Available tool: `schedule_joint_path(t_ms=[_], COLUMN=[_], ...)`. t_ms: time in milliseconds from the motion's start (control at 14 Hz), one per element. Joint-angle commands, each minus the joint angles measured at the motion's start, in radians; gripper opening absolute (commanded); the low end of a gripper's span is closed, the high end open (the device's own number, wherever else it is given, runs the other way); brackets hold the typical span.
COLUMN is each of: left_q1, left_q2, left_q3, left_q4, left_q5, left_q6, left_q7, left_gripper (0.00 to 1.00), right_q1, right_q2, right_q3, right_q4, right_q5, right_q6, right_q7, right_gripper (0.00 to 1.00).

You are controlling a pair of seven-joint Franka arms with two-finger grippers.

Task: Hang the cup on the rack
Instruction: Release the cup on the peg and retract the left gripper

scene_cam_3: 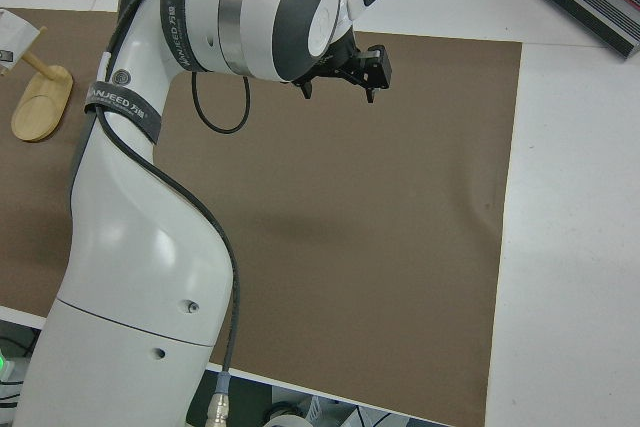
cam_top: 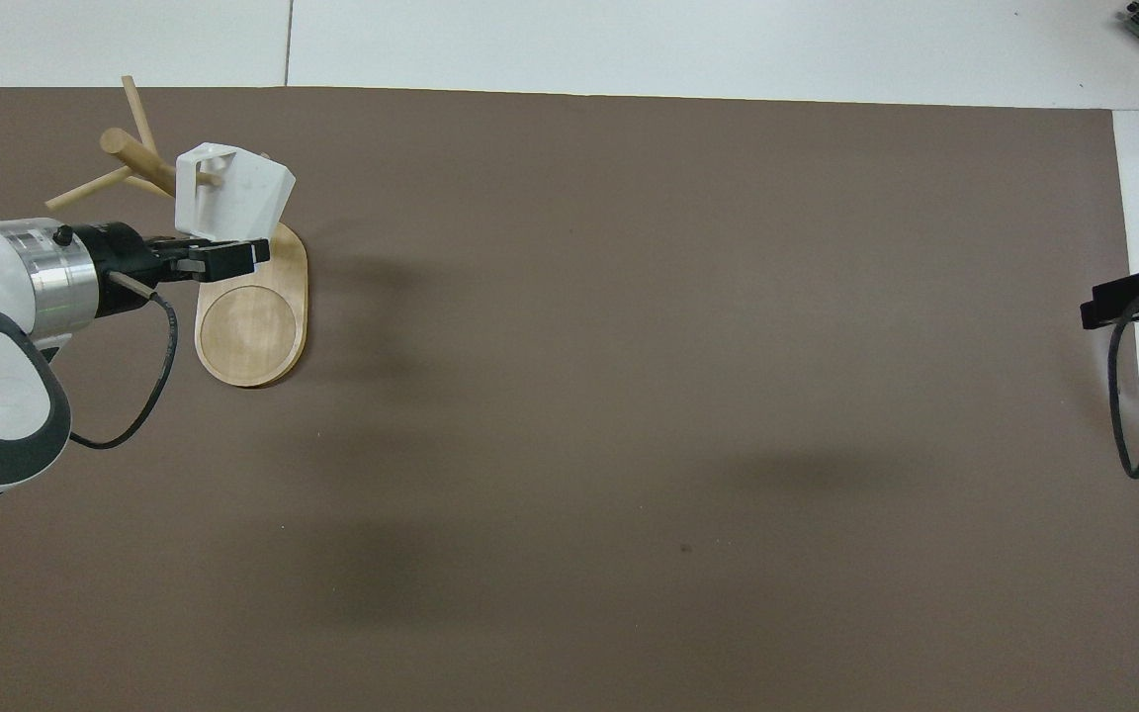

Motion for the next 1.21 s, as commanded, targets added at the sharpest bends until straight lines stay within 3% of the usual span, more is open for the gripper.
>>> schedule_joint_path(t_ms=[0, 71, 143, 357, 571, 786, 1143], left_q1=[0.017, 0.025, 0.035, 0.055, 0.06, 0.057, 0.052], left_q2=[-0.002, -0.002, -0.004, -0.013, -0.069, -0.123, -0.122], left_q3=[-0.006, -0.006, -0.004, -0.006, -0.002, -0.001, -0.002], left_q4=[0.001, 0.001, 0.001, 0.026, 0.027, 0.039, 0.131], left_q5=[0.005, 0.005, 0.006, 0.101, 0.135, 0.192, 0.244], left_q6=[-0.014, -0.028, -0.046, -0.112, -0.19, -0.307, -0.445], left_q7=[-0.071, -0.065, -0.065, -0.047, 0.066, 0.305, 0.727], left_gripper=[0.08, 0.49, 0.99, 1.0, 1.0, 1.0, 1.0], right_q1=[-0.006, -0.006, -0.006, -0.005, -0.005, -0.006, -0.006], right_q2=[-0.021, -0.021, -0.021, -0.021, -0.021, -0.021, -0.021], right_q3=[0.004, 0.004, 0.004, 0.003, 0.004, 0.004, 0.004], right_q4=[-0.021, -0.023, -0.023, -0.023, -0.023, -0.023, -0.023], right_q5=[0.007, 0.007, 0.007, 0.007, 0.007, 0.007, 0.007], right_q6=[-0.008, -0.008, -0.008, -0.004, -0.008, -0.007, -0.004], right_q7=[0.012, 0.012, 0.012, 0.012, 0.012, 0.014, 0.014], right_gripper=[1.0, 1.0, 1.0, 1.0, 1.0, 1.0, 1.0])
